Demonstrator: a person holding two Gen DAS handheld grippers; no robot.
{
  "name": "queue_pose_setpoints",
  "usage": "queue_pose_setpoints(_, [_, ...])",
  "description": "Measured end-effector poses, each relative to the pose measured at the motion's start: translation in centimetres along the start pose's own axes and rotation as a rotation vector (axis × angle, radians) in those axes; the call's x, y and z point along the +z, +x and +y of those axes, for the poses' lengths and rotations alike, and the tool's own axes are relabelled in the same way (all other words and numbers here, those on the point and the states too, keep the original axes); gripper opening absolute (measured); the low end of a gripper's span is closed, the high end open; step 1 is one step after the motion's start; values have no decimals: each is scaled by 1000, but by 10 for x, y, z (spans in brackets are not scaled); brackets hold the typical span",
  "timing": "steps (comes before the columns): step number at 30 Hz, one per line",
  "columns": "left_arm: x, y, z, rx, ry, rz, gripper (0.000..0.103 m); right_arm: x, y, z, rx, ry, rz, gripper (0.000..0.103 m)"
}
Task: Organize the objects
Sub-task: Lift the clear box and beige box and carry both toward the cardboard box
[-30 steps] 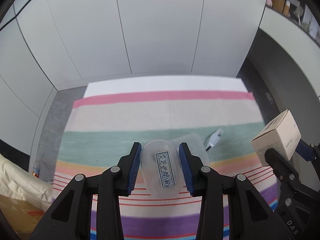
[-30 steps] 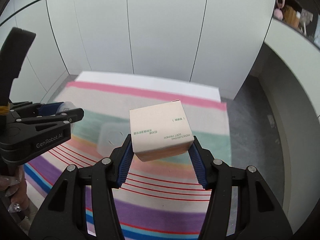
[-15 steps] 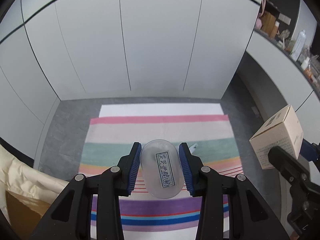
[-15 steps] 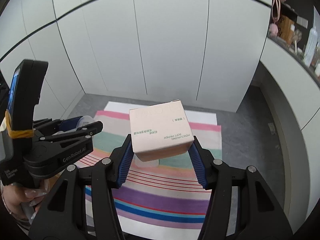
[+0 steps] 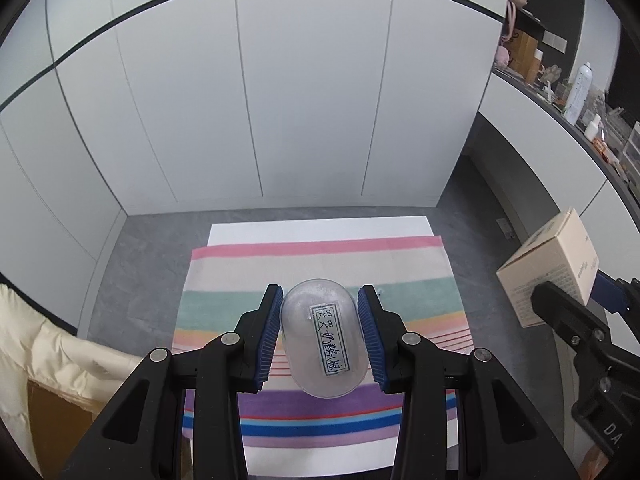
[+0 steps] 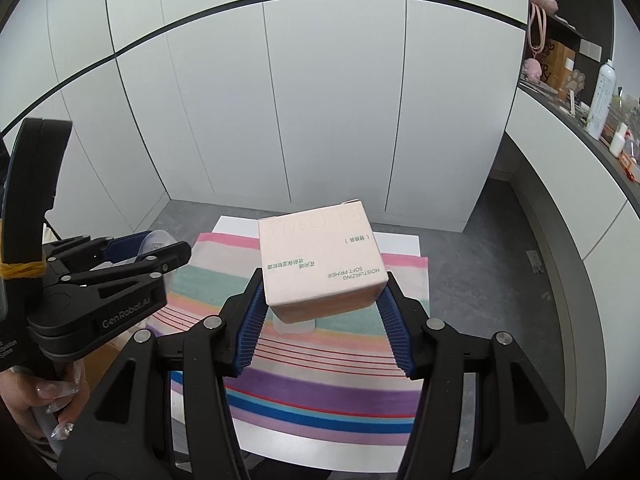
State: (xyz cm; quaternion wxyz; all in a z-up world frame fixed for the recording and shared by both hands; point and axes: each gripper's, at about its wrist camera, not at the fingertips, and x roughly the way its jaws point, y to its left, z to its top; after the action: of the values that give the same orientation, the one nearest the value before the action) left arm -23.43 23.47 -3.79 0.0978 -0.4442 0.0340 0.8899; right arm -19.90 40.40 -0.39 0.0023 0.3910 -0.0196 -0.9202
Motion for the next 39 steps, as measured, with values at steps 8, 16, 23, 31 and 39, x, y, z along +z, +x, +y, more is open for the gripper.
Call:
queue_pose_setpoints(8, [-14, -12, -1, 16, -4, 6, 40, -9, -17, -2, -15, -1, -2, 57])
queue_pose_setpoints(16, [-58, -58, -14, 83, 72, -48, 40, -44, -45, -3, -33, -23, -5, 57])
queue_pose_setpoints(23, [-104, -106, -30, 45, 128, -69, 40, -89, -75, 3, -12, -16, -5, 57])
queue_pose_setpoints(31, [-154, -142, -42, -39, 155, -33, 40, -142, -122, 10, -13, -10, -12, 57])
queue_pose_setpoints(39, [-200, -163, -44, -44, 165, -30, 40, -192, -171, 11, 28, 18, -9, 57])
